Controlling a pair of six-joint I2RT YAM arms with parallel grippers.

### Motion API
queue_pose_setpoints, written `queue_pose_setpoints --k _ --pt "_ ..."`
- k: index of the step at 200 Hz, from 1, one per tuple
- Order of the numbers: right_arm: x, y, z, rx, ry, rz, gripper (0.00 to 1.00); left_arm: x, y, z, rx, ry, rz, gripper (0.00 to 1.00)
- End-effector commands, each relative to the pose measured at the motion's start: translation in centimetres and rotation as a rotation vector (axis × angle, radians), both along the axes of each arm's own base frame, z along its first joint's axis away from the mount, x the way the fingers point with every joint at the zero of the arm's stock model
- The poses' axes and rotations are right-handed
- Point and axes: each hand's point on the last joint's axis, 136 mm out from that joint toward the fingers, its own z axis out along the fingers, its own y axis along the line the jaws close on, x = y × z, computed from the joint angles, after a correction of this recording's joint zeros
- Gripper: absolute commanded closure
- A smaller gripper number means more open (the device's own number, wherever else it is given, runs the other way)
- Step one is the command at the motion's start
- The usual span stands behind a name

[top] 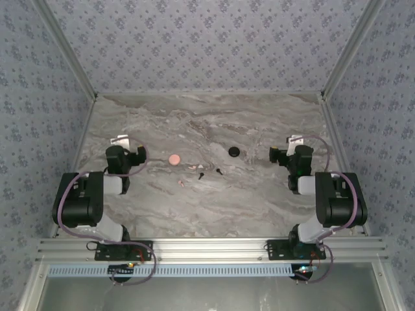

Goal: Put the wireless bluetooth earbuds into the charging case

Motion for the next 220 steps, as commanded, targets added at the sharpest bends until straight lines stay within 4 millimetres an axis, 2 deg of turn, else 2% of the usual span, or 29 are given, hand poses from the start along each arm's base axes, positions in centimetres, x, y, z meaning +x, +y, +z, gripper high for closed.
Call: queue_pose_setpoints --k 1,157,178,195,220 --pt "-0.3 -0.4 0.4 0.001 -0.01 -0.023 0.0 0.0 0.0 0.8 -0.001 -0.023 -0.005 0.01" --pt "-0.2 -0.4 0.5 0.0 -0.014 -0.023 0.0 -0.1 0.0 0.8 -0.001 -0.026 -0.005 0.01" --pt "-0.1 -1.1 1.1 -0.002 -0.002 -0.065 0.0 -0.3 0.1 1.5 -0.004 -0.04 0.004 0.01" --pt "-0.3 -1.7 1.6 -0.01 -0.017 -0.105 0.0 -1.0 1.0 2.2 -0.001 -0.069 0.055 0.01" --pt "-1.2 -2.8 3.0 -0.017 -0.015 -0.189 0.0 -2.3 1.9 4.0 -0.009 -0.1 0.119 0.01"
